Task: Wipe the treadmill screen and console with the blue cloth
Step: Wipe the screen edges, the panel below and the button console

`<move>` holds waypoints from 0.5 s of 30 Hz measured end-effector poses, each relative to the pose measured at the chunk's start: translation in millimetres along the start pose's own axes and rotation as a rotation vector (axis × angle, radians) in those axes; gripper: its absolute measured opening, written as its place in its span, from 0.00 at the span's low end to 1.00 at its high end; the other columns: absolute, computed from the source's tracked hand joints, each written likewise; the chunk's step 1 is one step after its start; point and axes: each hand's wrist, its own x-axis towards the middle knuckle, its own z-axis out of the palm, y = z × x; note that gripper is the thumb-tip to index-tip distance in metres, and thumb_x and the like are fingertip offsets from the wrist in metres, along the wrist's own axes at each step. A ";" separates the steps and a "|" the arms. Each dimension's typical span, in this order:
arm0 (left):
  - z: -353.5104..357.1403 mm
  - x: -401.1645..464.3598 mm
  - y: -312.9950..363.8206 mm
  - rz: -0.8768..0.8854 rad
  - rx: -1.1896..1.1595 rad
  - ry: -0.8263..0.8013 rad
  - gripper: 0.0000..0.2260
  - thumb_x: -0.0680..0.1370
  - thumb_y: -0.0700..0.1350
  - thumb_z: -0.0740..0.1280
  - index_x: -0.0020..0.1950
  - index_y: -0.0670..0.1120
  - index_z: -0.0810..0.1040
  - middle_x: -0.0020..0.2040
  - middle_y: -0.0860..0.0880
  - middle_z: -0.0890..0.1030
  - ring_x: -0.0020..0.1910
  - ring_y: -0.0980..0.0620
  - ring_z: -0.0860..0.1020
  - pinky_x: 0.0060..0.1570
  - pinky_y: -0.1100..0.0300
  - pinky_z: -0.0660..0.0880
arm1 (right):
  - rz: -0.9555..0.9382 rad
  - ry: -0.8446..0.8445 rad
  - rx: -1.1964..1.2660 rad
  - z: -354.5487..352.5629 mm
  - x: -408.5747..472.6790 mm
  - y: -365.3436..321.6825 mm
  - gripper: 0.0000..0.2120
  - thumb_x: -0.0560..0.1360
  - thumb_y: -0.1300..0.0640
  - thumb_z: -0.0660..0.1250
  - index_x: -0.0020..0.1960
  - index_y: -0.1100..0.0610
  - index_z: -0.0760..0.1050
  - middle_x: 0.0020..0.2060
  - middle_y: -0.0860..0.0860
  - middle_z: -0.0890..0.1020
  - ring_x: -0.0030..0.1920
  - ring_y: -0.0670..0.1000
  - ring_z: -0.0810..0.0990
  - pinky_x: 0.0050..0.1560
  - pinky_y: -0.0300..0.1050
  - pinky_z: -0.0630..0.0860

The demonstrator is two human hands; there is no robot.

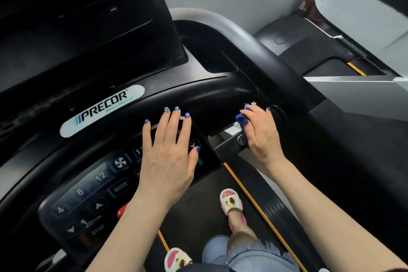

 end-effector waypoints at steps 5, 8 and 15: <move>-0.8 1.7 6.0 -0.028 0.006 -0.007 0.29 0.80 0.55 0.53 0.77 0.41 0.65 0.76 0.38 0.66 0.77 0.39 0.61 0.74 0.33 0.55 | -0.085 -0.045 0.043 -4.4 -35.7 17.4 0.17 0.82 0.53 0.56 0.66 0.58 0.73 0.67 0.56 0.73 0.70 0.54 0.68 0.77 0.51 0.55; -0.7 2.0 5.2 -0.028 0.017 -0.009 0.29 0.80 0.55 0.54 0.77 0.41 0.65 0.75 0.37 0.67 0.77 0.39 0.62 0.73 0.34 0.56 | -0.046 -0.050 0.058 -12.9 -19.6 31.8 0.16 0.81 0.55 0.55 0.66 0.58 0.72 0.65 0.56 0.74 0.71 0.52 0.68 0.76 0.55 0.56; -2.2 3.4 5.7 -0.048 -0.006 0.012 0.27 0.79 0.54 0.56 0.74 0.42 0.70 0.72 0.39 0.71 0.73 0.39 0.68 0.72 0.36 0.59 | 0.070 -0.027 0.079 -12.1 -19.5 34.1 0.17 0.81 0.55 0.56 0.66 0.59 0.73 0.67 0.57 0.74 0.71 0.51 0.68 0.75 0.46 0.61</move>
